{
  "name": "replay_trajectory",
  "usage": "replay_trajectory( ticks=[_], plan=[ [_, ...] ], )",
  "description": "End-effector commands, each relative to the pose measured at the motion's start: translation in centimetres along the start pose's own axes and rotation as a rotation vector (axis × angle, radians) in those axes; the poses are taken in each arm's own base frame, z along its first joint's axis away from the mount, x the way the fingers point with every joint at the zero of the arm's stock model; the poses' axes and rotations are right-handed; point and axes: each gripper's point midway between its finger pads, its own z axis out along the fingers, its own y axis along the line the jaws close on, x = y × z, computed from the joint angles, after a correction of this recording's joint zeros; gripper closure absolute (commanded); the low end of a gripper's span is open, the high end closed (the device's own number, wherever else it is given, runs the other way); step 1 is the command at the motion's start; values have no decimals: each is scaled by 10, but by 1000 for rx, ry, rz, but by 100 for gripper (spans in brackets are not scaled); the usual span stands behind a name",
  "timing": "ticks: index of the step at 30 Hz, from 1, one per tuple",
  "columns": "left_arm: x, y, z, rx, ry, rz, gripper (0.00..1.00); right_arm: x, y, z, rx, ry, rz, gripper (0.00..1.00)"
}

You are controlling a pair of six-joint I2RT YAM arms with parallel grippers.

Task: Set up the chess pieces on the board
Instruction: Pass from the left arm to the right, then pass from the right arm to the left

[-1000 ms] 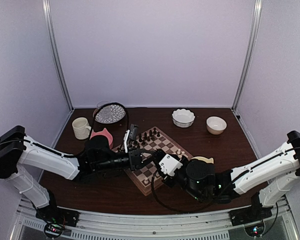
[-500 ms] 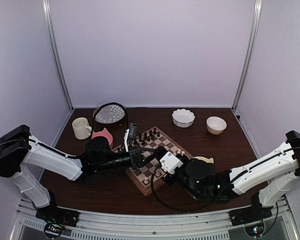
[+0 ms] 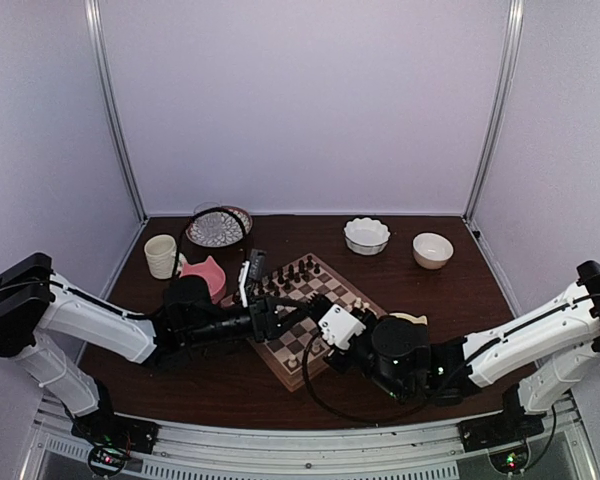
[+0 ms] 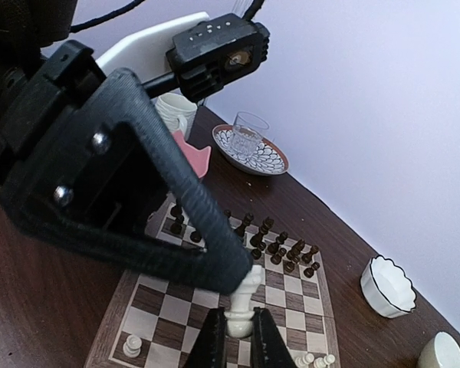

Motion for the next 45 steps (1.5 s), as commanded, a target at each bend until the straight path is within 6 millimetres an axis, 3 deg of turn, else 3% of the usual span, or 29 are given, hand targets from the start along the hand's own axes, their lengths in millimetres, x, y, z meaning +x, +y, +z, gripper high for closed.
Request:
replay_trajectory(
  ticks=[1,5,10,16,19,24,30,36,41,45],
  plan=[
    [-35,-5,-21,29,-89,94,47,-22,-3,-10,-57,-29,25,100],
    [-46,-17,-35,36,-106,262,33,-25,-6,-16,-114,-8,31,100],
    [-44,-27,-42,43,-71,490,31,-21,-17,-21,-200,49,82,100],
    [-21,-32,-54,97,-77,889,33,-22,-24,-25,-426,108,252,100],
    [6,-34,-53,148,3,1118,34,-26,-19,-26,-555,137,355,100],
    [43,-25,-50,113,122,1450,34,-21,17,-27,-788,212,420,100],
    [45,-24,-50,108,128,1476,34,-15,52,-30,-997,278,435,100],
    [39,-24,-51,81,98,1454,34,-10,58,-32,-1028,290,430,100],
    [51,-31,-49,167,145,1446,50,-11,60,-33,-1047,292,437,100],
    [51,-30,-50,158,149,1447,52,-11,60,-32,-1044,293,436,100]
  ],
)
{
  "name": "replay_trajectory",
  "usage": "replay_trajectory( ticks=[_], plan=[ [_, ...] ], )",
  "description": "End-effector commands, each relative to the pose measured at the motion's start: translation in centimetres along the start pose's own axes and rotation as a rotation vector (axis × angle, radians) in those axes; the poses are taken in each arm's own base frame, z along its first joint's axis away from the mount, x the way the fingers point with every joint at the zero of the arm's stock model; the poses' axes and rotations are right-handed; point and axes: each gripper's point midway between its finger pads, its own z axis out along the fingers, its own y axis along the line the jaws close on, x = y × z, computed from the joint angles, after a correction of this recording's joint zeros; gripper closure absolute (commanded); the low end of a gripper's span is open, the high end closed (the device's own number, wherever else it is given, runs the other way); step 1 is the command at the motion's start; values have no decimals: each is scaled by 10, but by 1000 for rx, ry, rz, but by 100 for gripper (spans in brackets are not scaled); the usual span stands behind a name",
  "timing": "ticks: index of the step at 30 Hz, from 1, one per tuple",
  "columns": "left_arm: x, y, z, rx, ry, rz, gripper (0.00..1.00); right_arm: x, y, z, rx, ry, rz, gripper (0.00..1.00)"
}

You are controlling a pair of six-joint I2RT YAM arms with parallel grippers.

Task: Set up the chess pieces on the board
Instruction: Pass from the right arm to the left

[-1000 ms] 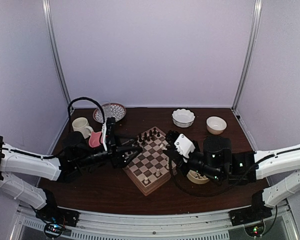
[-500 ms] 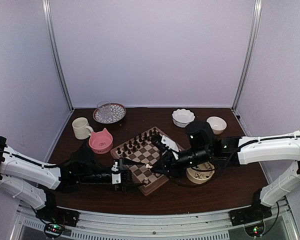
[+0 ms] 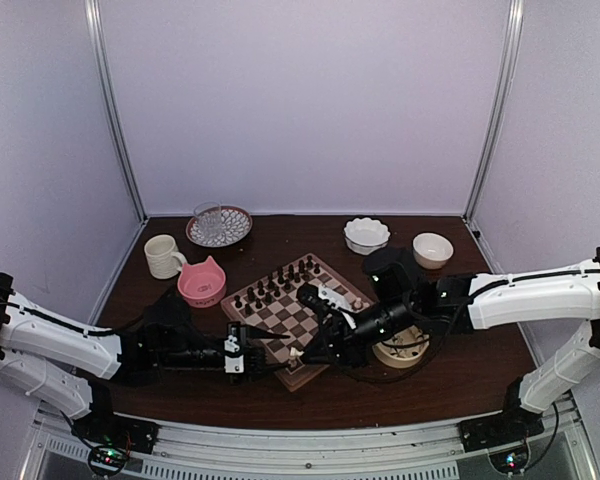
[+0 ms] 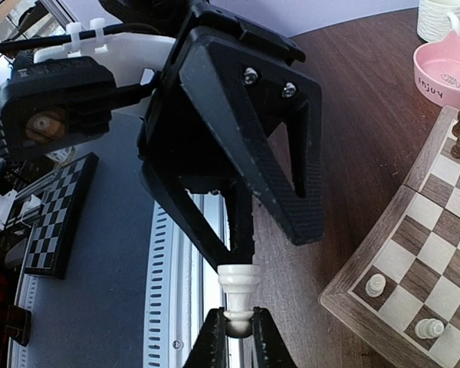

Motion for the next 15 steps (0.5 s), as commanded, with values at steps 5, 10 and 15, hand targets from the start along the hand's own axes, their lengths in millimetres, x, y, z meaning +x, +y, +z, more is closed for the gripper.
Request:
replay_trajectory(
  ticks=[5,10,15],
  plan=[
    [-15,5,-2,5,-49,25,47,-15,5,0,-29,-25,-11,100],
    [-18,5,-1,4,-60,19,49,-14,3,2,-27,-17,0,100],
    [-22,3,-2,13,-76,20,50,-14,2,6,-35,-7,18,100]
  ],
)
